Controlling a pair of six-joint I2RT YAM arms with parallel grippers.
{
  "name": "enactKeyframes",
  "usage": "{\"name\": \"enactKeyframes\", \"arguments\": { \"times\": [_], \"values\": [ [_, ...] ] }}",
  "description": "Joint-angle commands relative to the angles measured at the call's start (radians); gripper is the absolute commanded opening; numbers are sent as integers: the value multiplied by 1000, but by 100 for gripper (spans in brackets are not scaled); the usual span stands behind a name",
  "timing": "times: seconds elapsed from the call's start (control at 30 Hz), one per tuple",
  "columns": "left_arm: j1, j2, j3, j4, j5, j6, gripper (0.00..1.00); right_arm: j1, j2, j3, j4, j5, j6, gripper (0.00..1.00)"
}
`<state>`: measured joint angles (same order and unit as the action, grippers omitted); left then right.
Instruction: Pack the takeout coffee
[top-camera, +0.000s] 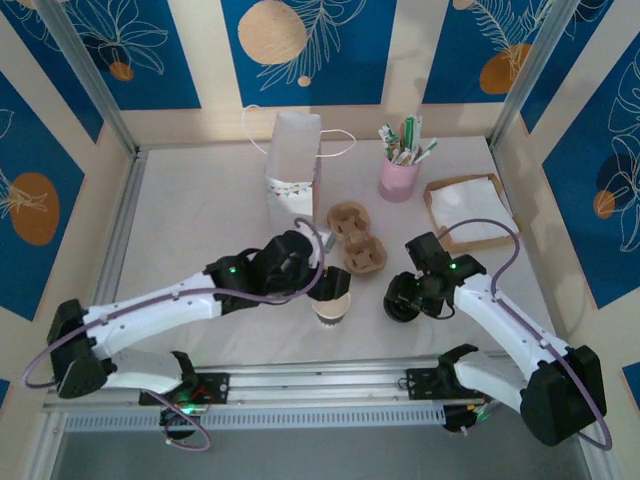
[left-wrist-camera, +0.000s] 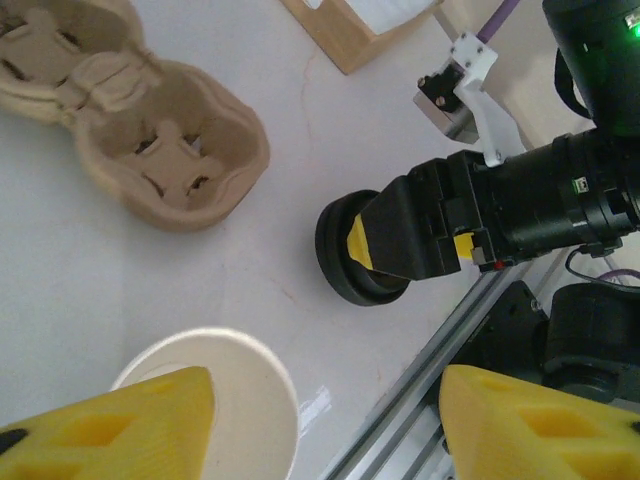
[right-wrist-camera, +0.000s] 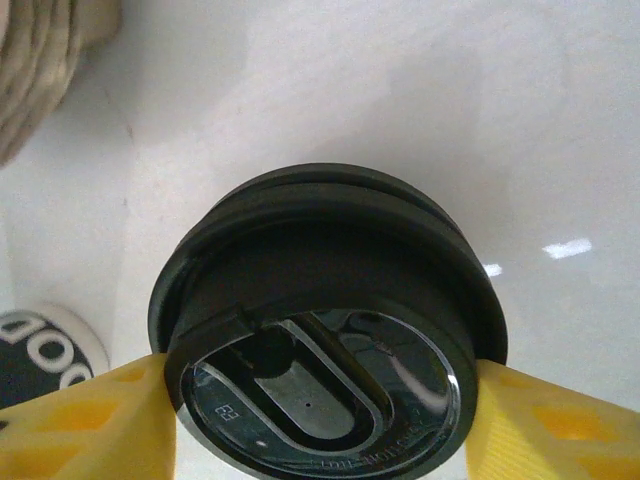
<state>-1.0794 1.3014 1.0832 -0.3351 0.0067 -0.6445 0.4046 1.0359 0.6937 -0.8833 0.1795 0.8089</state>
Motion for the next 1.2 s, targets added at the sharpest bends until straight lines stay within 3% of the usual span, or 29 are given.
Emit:
{"name": "enactKeyframes", "arguments": {
  "times": [0.0, 0.17, 0.63, 0.9, 1.17],
  "values": [
    [11, 83, 90, 1, 48, 25, 57, 17, 27, 28, -24, 31, -9, 63],
    [24, 174, 144, 28, 87, 26, 56, -25, 64, 50, -26, 24, -28, 63],
    [54, 478, 347, 69, 260, -38, 50, -263, -90, 38, -10, -189, -72, 64],
    [91, 554, 355, 150, 335, -97, 42, -400, -126, 25, 12, -367, -101, 64],
    [100, 630, 374, 168, 384, -112, 37, -460, -128, 23, 10, -433, -125, 64]
  ]
}}
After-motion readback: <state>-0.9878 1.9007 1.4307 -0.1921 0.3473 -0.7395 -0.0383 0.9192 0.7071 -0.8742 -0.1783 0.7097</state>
